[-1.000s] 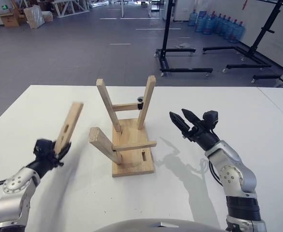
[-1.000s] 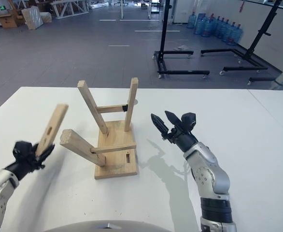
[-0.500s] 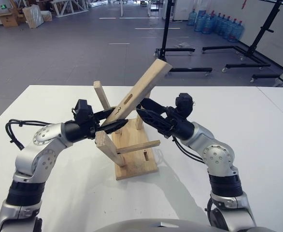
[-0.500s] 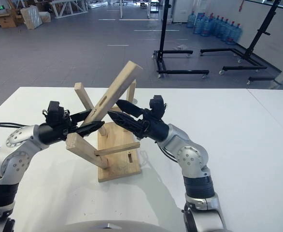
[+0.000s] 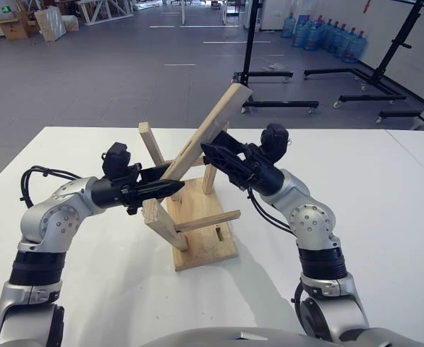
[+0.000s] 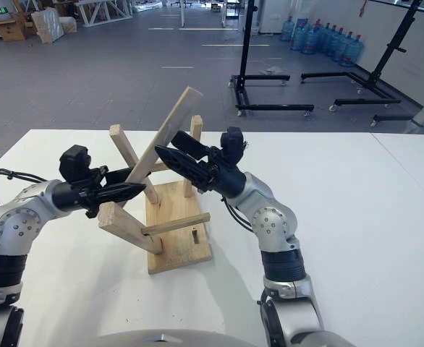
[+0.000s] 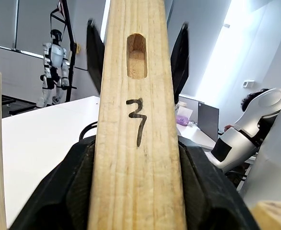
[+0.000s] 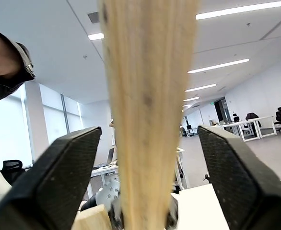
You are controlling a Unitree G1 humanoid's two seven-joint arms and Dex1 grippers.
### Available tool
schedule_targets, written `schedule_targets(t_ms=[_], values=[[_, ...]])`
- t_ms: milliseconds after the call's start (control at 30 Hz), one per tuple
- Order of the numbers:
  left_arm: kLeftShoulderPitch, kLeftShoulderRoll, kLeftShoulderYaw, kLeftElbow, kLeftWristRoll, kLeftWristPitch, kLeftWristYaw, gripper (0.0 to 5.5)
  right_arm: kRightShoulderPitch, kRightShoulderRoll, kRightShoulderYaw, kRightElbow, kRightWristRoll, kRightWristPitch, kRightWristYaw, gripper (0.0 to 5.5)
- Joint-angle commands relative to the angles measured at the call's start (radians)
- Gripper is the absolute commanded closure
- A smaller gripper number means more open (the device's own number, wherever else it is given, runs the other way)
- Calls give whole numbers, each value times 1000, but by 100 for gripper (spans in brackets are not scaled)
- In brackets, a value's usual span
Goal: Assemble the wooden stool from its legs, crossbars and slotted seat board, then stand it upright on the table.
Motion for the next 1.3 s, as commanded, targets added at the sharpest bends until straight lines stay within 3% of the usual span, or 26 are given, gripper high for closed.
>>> schedule_targets(t_ms=[33,200,400,433,533,800,1067,1300], values=[[-30,11,-23,20,38,6,-31,346,-34,12,-4,-17,13,5,-1,259],[-46,6,-13,46,48,7,-60,346,-37,23,-3,-12,7,3,-2,345],[-56,-18,9,78,60,-8,-42,346,-30,16,-10,-12,-11,-13,-3,345],[-61,-26,13,88,67,-13,-27,309,-31,16,-13,-12,-16,-22,-1,345],[-71,-55,41,117,91,-39,41,266,-55,14,-51,11,-58,-94,-12,345],[107,-11,230,59,41,-38,81,147,-144,-331,-142,226,-185,-128,246,345],[199,-43,342,-6,-28,-37,143,142,-123,-442,-76,393,-300,-160,474,345],[197,-62,411,-4,-68,-45,260,142,-15,-550,-8,378,-357,-126,640,345]])
